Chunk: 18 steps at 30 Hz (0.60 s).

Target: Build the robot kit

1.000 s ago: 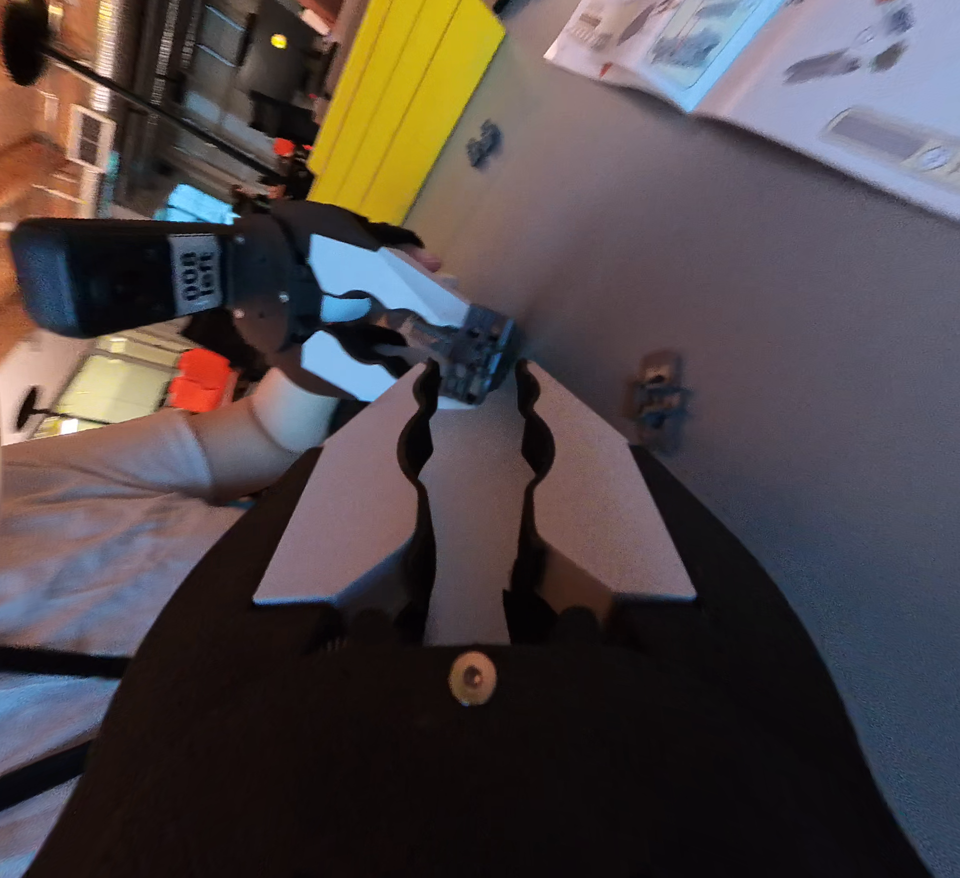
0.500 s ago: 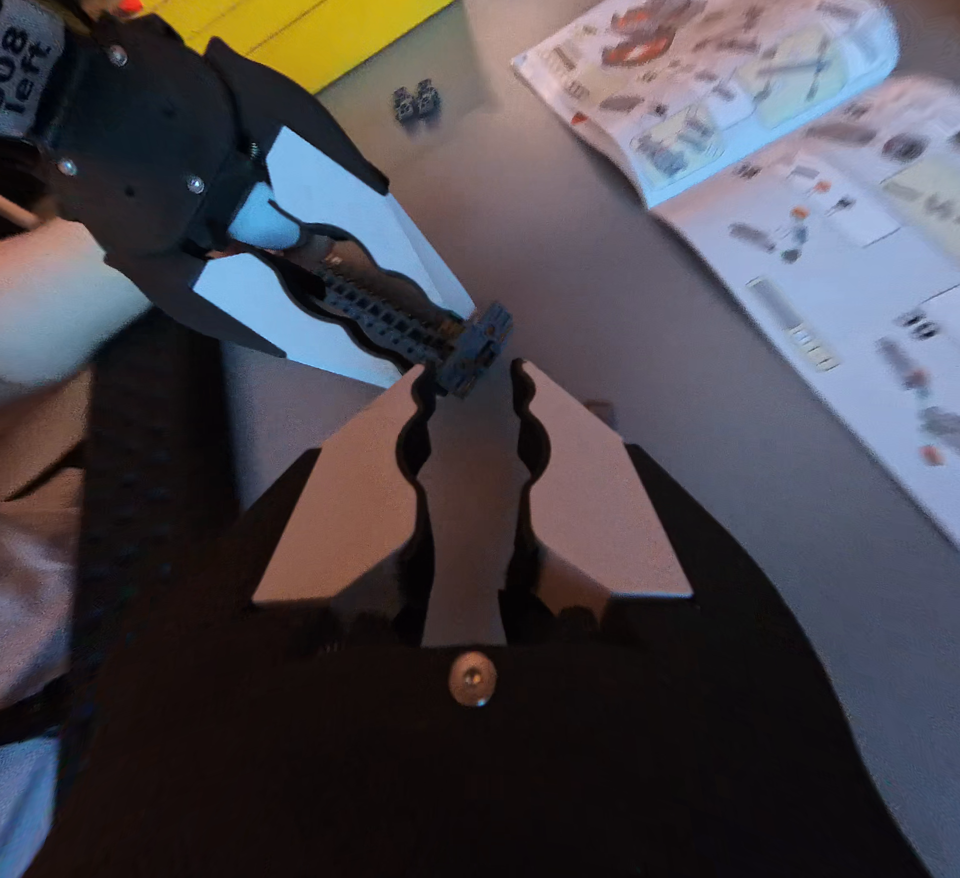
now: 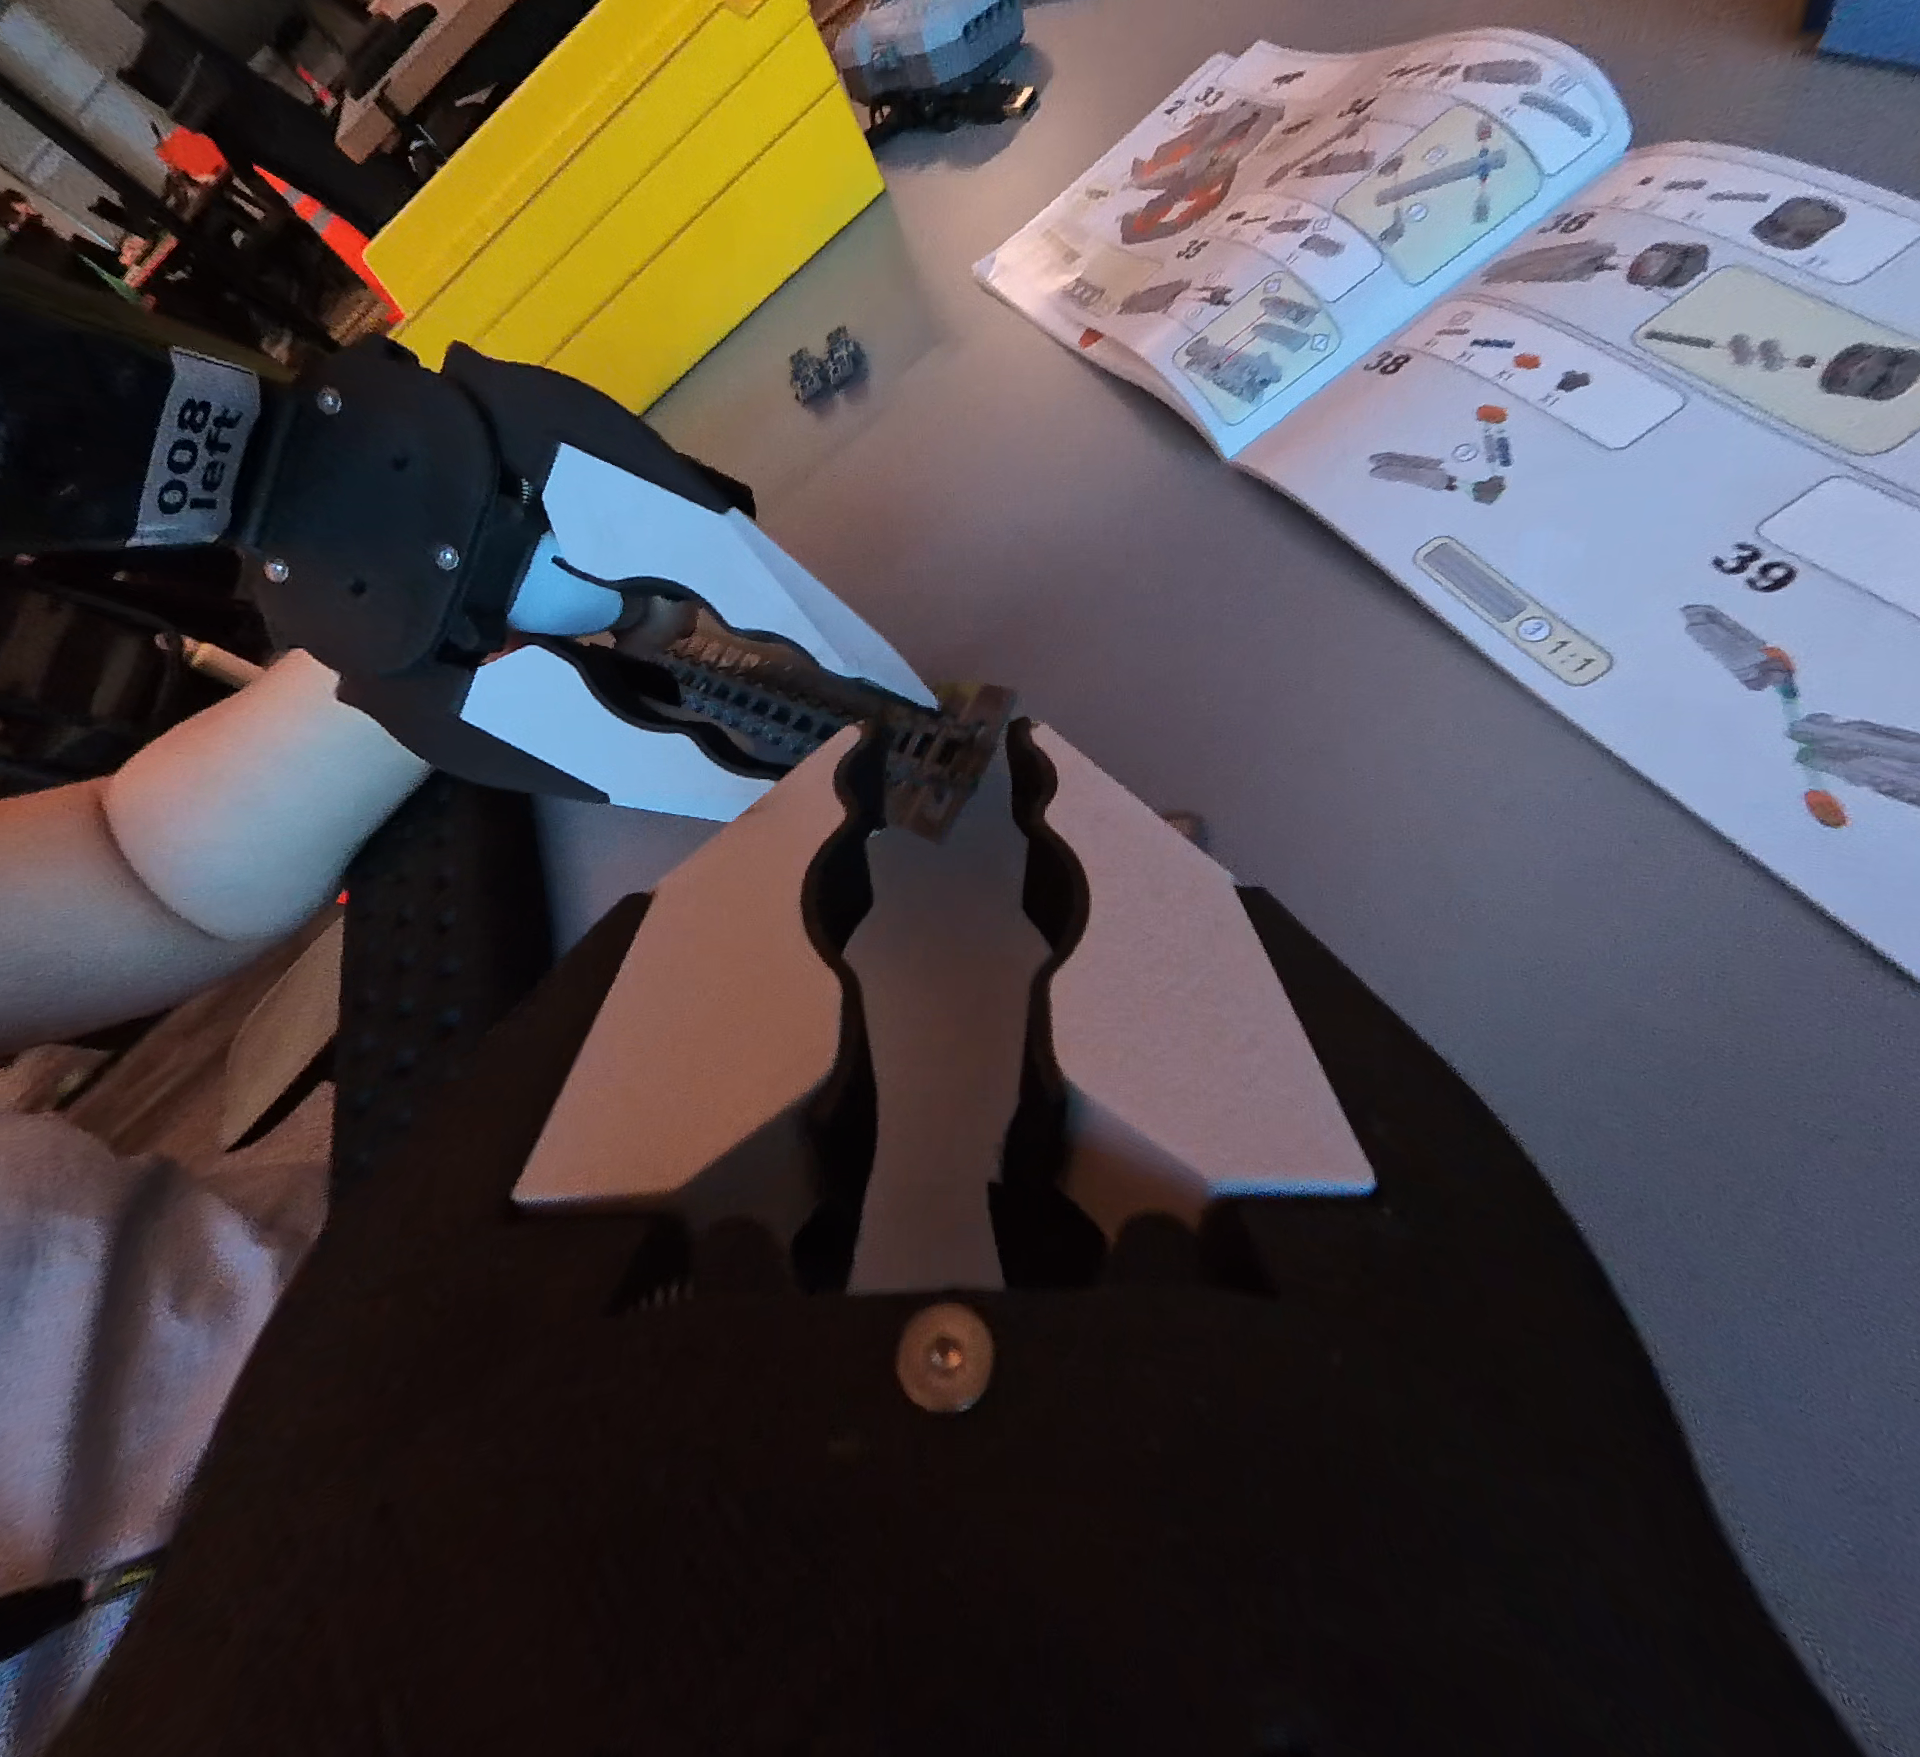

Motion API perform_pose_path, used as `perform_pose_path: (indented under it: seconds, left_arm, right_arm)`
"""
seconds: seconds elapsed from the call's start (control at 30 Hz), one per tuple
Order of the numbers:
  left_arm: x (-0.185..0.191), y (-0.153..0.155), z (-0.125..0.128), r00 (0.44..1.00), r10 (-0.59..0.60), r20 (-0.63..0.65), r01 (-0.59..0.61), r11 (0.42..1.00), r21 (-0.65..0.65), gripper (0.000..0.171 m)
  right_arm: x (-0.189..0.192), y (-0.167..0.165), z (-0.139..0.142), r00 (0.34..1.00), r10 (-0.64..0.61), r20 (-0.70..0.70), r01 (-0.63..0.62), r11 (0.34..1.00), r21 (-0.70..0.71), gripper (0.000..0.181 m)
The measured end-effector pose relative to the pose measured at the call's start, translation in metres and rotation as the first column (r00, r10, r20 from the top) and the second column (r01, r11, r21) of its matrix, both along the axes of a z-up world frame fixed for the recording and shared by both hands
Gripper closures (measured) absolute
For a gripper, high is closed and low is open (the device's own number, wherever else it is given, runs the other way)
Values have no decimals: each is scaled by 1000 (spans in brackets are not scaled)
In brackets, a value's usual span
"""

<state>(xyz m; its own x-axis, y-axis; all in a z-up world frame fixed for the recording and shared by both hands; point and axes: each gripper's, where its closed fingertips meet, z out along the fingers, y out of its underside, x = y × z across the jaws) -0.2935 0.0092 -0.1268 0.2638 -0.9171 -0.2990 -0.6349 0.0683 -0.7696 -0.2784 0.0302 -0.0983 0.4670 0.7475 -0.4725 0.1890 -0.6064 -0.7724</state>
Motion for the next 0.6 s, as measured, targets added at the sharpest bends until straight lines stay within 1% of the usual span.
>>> perform_pose_path:
  seconds: [0.1, 0.2, 0.23, 0.27, 0.3, 0.33, 0.37, 0.4, 0.47, 0.5, 0.53, 0.57, 0.6]
  left_arm:
    - [1, -1, 3, 1000, -6, 25, 7, 1000, -2, 146]
    - [3, -2, 9, 998, -20, 62, 21, 1000, -15, 146]
    - [2, -2, 8, 998, -24, 58, 25, 1000, -19, 146]
    - [1, -2, 8, 998, -28, 62, 29, 999, -16, 147]
    - [0, -1, 13, 996, -30, 84, 30, 1000, -3, 156]
    - [-1, -5, 20, 989, -56, 134, 59, 998, -18, 152]
    - [-2, -5, 29, 977, -49, 209, 65, 995, -69, 144]
    - [-5, -3, 37, 957, -25, 287, 71, 986, -152, 136]
    - [-11, 0, 47, 911, 29, 411, 120, 935, -333, 128]
    - [-12, 0, 51, 887, 41, 461, 163, 905, -394, 131]
    - [-12, -3, 52, 866, 35, 499, 217, 873, -436, 136]
    - [-12, -4, 49, 858, 41, 511, 240, 849, -471, 136]
    - [-11, -4, 43, 864, 50, 500, 244, 828, -505, 135]
  right_arm:
    - [-3, -8, -16, 999, 35, 22, -32, 994, -109, 154]
    - [-9, -10, -23, 998, 69, 12, -67, 991, -117, 160]
    - [-13, -14, -19, 994, 107, -24, -109, 986, -124, 172]
    - [-14, -16, -15, 992, 120, -50, -125, 984, -129, 175]
    - [-15, -18, -13, 987, 145, -64, -152, 981, -123, 176]
    - [-16, -20, -9, 982, 173, -78, -181, 977, -109, 176]
    - [-17, -21, -7, 979, 185, -82, -192, 978, -84, 176]
    - [-18, -21, -5, 977, 195, -85, -200, 978, -56, 177]
    - [-21, -25, -2, 970, 230, -83, -232, 973, -11, 177]
    - [-23, -27, -1, 967, 243, -83, -243, 970, 9, 177]
    - [-25, -30, 2, 961, 259, -93, -257, 966, 32, 177]
    - [-26, -32, 5, 956, 275, -105, -271, 961, 51, 177]
    - [-28, -34, 8, 950, 291, -111, -285, 956, 67, 177]
